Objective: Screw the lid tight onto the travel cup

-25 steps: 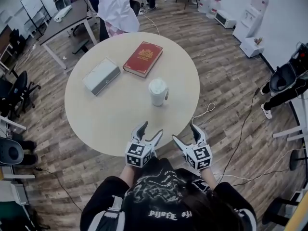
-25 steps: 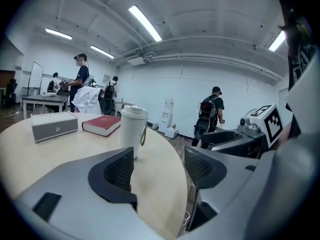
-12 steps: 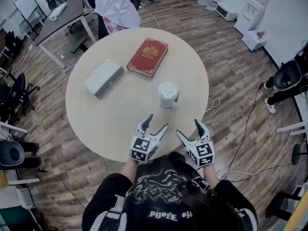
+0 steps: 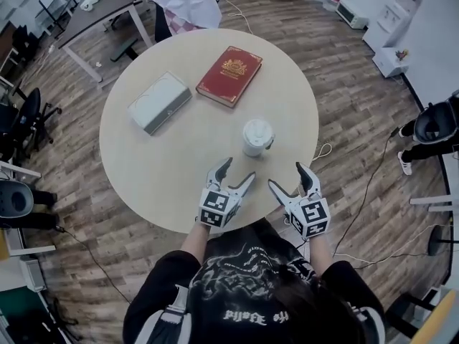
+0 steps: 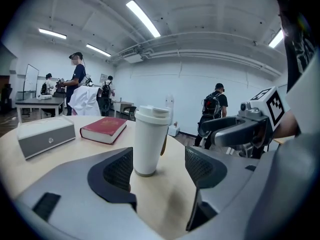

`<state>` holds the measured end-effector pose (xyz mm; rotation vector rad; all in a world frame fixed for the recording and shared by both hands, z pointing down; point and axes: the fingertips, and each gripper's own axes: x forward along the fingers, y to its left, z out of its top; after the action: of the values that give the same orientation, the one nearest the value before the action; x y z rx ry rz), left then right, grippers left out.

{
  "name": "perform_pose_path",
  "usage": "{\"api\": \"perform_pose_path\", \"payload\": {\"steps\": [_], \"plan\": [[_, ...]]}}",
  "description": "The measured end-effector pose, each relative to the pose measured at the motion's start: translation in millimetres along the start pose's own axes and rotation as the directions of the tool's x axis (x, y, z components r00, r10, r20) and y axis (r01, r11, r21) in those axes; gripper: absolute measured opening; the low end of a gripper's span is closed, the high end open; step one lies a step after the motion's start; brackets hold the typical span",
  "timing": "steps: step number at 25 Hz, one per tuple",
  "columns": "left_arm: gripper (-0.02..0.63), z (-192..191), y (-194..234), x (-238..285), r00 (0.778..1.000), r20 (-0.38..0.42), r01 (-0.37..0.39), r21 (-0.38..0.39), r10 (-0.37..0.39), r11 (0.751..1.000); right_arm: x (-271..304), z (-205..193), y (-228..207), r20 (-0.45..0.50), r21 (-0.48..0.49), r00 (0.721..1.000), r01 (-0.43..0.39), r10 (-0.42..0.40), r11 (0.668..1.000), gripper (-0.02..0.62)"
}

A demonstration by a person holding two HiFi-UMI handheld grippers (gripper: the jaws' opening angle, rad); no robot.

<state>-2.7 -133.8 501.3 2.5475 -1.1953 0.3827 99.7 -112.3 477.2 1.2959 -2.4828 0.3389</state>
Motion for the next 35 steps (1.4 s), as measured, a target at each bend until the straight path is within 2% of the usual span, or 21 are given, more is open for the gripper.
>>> {"api": "perform_pose_path", "payload": {"steps": [4,9,11,15,19,27,31,35], "plan": [[0.328,2.9,13.4,19.3,0.999,-0.031,-0.020,0.022,0.020,1.000,4.5,15.6,-10.8,0.005,-0.023,0.998,-0.059,0.060,0.998,0.388],[0.339,2.1,32.4,49.7,0.998,-0.049,0.028,0.024,-0.027,0.999,5.9,15.2,-18.8,-0.016,-0.036,0.996,-0.088,0.088,0.995,0.388],[0.357,2.8,35.2,62.2,0.996,-0.055,0.069,0.034,-0.067,0.997,4.5,11.2,-21.0,-0.029,-0.035,0.995,-0.096,0.095,0.995,0.388],[0.368,4.3,34.6,83.2,0.985,-0.089,0.159,0.102,-0.150,0.982,2.9,2.1,-26.5,-0.056,-0.022,0.993,-0.102,0.101,0.995,0.388],[0.381,-0.1,22.5,101.0,0.957,-0.120,0.276,0.113,-0.263,0.955,2.9,-1.1,-32.1,-0.075,-0.036,0.993,-0.090,0.087,0.995,0.387],[0.382,-0.7,25.6,108.9,0.959,-0.102,0.276,0.117,-0.264,0.954,17.4,4.8,-31.3,-0.099,-0.089,0.986,-0.143,0.134,0.986,0.382],[0.382,-0.7,25.1,109.7,0.957,-0.117,0.277,0.117,-0.264,0.954,29.6,19.6,-28.6,-0.138,-0.186,0.966,-0.243,0.219,0.952,0.382],[0.382,-0.9,25.2,109.0,0.957,-0.126,0.275,0.103,-0.261,0.956,49.9,50.6,-31.9,-0.184,-0.348,0.936,-0.346,0.299,0.871,0.382]]}}
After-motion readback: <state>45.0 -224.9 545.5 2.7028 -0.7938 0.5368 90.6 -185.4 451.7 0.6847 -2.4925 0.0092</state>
